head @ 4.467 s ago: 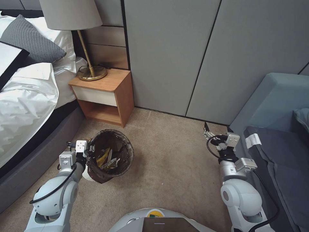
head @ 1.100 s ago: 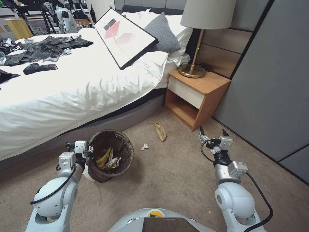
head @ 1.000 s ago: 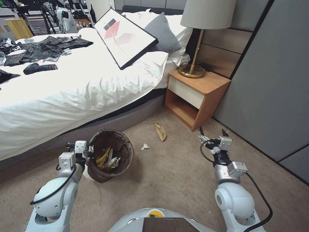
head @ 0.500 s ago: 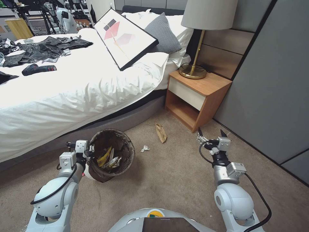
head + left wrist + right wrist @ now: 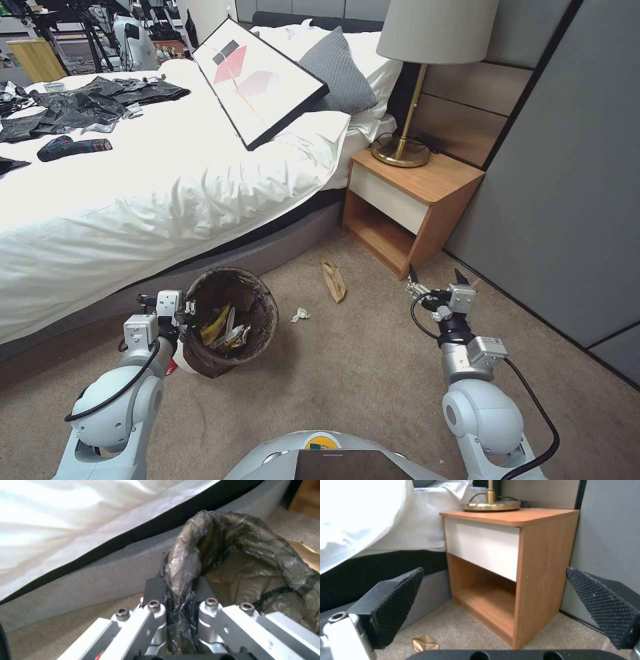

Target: Pick up the trash bin, then pick up the garbage from the floor and place it into the trash bin.

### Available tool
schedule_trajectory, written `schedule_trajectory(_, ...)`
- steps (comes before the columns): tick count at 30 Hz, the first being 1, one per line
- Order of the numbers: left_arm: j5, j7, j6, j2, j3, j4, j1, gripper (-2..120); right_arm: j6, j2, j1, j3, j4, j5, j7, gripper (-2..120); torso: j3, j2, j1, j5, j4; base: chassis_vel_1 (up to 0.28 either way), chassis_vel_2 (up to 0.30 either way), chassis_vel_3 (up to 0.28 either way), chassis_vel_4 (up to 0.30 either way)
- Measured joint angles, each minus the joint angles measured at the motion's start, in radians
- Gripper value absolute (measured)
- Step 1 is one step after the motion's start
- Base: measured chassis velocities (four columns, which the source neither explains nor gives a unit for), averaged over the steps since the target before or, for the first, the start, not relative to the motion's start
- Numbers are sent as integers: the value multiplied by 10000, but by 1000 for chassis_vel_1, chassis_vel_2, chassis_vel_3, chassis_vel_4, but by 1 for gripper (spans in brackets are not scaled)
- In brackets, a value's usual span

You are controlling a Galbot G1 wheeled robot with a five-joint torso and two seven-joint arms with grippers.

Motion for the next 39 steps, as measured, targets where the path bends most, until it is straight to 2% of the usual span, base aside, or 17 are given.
schedule_trajectory(39,10,19,-68,-35,-13,163,-59,7,-28,-81,10,-28,4,67,-80,100,0,0,0,1,-1,-3,4,3,-3)
